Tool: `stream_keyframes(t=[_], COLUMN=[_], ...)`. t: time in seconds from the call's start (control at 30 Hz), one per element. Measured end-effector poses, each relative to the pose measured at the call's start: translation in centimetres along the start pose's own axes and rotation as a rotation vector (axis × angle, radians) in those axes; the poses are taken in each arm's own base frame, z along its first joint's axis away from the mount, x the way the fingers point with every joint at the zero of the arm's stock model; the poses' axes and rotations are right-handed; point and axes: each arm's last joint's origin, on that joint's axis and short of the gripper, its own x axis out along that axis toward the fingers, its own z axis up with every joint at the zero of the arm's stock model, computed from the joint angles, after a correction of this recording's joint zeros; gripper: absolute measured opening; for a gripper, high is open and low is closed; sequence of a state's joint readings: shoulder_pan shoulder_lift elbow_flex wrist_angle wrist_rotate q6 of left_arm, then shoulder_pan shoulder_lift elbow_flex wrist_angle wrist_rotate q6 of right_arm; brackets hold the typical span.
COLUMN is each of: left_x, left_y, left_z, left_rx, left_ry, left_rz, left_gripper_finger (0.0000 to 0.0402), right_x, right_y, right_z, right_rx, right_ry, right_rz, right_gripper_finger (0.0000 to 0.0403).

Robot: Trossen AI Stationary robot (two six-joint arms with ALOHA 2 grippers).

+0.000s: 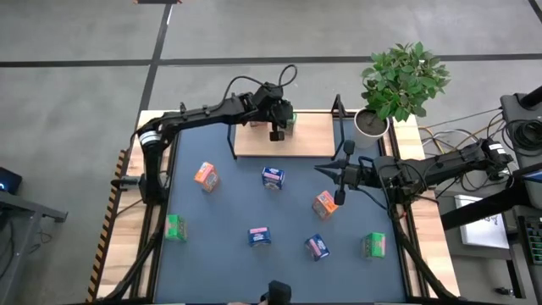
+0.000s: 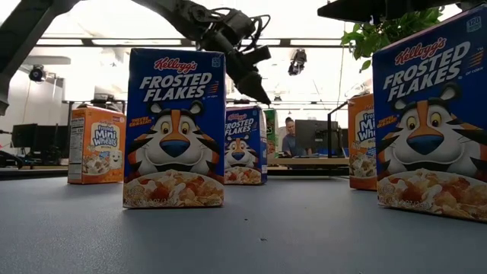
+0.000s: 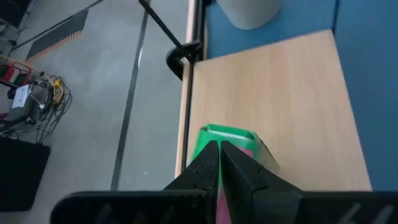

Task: Stack cereal on shelf
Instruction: Put the center green cereal box on the shelf

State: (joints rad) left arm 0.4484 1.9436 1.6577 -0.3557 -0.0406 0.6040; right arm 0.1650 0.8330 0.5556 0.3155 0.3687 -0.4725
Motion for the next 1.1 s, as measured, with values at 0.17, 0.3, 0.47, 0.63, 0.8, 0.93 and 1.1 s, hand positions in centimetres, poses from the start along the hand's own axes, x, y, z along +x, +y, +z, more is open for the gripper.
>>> stream_keyframes(t=[0.17, 0.3, 0.47, 0.63, 0.8, 0.93, 1.1], left_x=[1.3, 1.7, 1.8, 2.3, 2.5, 2.4, 2.5], left_y=[-0.4, -0.5, -0.3, -0.4, -0.4, -0.1, 0.0], left_z=[-0.6, -0.6, -0.8, -1.0, -0.9, -0.9, -1.0], left_rx=[-0.015, -0.034, -0.068, -0.126, -0.174, -0.181, -0.199], left_ry=[0.019, 0.014, 0.049, 0.07, 0.055, 0.071, 0.08], left_rz=[-0.009, -0.004, 0.055, 0.084, 0.097, 0.166, 0.183], left_gripper_finger=[0.0, 0.0, 0.0, 0.0, 0.0, 0.0, 0.0], right_x=[0.0, 0.0, 0.0, 0.0, 0.0, 0.0, 0.0], right_y=[0.0, 0.0, 0.0, 0.0, 0.0, 0.0, 0.0], right_z=[0.0, 0.0, 0.0, 0.0, 0.0, 0.0, 0.0], right_rx=[0.0, -0.001, -0.002, -0.002, -0.001, -0.001, -0.001], right_ry=[0.0, 0.0, 0.0, 0.0, 0.0, 0.0, 0.0], right_rz=[0.0, 0.0, 0.0, 0.0, 0.001, 0.001, 0.001], right_gripper_finger=[0.0011, 0.0011, 0.0011, 0.0011, 0.0011, 0.0011, 0.0011])
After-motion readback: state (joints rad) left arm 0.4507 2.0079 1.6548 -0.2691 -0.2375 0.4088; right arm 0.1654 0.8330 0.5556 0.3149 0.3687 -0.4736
